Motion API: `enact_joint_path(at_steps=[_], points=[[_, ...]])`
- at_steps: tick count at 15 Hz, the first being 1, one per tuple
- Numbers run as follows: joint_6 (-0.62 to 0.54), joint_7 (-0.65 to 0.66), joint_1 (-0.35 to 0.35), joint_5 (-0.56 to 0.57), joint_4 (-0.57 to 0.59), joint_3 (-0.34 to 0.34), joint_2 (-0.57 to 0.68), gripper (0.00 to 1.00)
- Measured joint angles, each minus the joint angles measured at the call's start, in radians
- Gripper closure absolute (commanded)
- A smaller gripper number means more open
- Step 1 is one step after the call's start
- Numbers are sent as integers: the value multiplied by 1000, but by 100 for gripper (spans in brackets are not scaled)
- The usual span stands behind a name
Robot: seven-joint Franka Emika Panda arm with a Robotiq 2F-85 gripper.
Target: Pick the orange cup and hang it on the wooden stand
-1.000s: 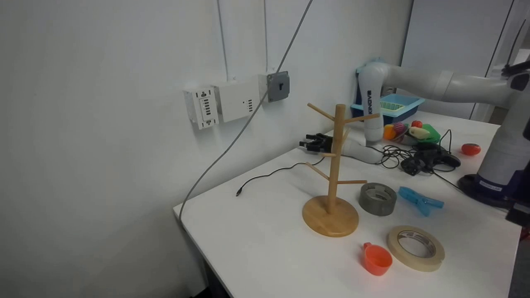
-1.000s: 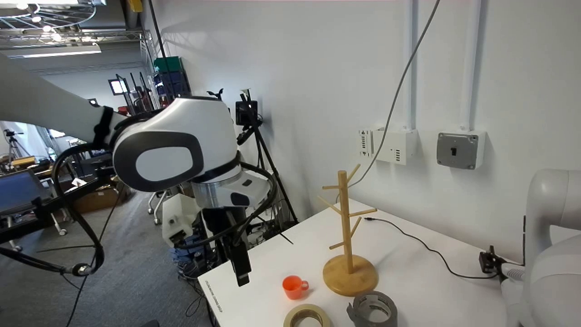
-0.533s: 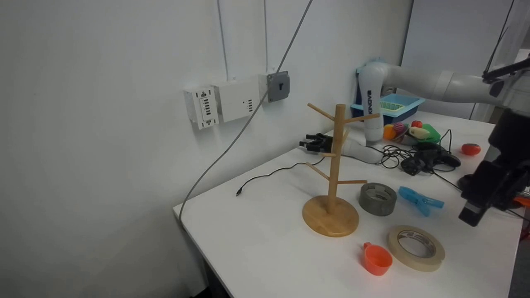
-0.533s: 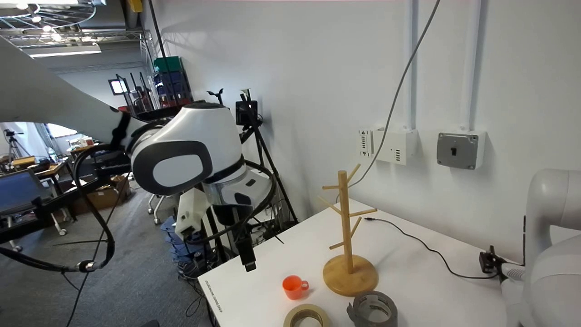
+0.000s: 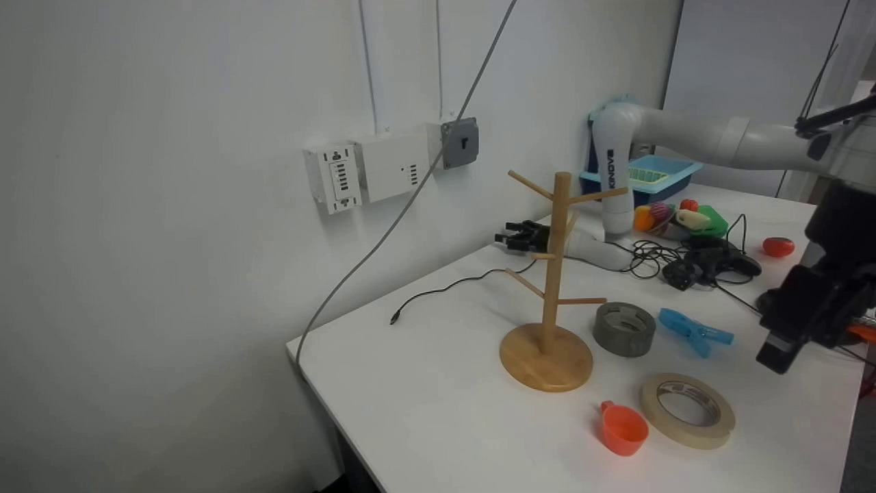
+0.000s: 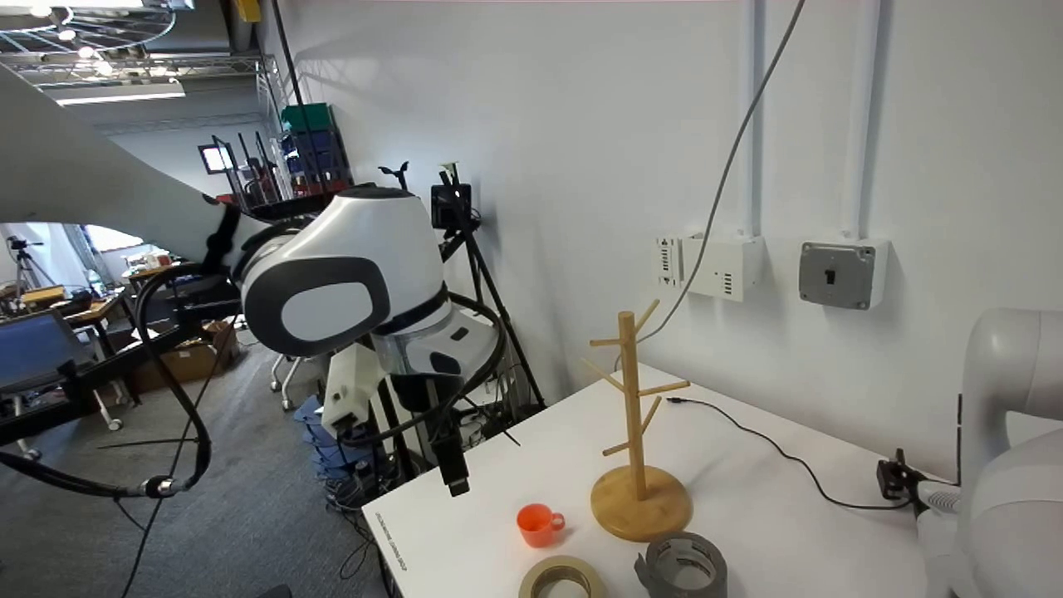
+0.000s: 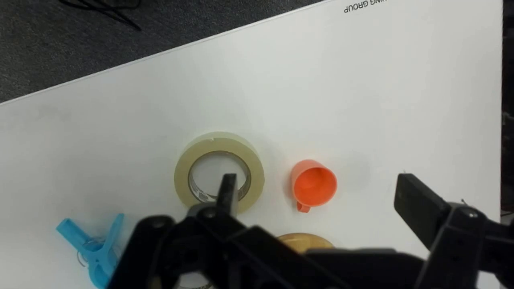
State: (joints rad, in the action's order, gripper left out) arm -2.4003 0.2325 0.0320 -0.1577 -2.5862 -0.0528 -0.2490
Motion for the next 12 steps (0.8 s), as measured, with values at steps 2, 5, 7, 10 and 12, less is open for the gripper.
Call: enact_joint_path(at_steps=[2, 5, 7, 10, 12], points=[[-11, 21, 0, 0, 0, 0, 10, 0], [-106, 69, -1, 0, 1, -1, 52, 0], [-184, 103, -1, 0, 2, -3, 96, 0], [-287, 152, 0, 3, 8, -18, 176, 0], [-349, 186, 2, 18, 14, -29, 235, 0]])
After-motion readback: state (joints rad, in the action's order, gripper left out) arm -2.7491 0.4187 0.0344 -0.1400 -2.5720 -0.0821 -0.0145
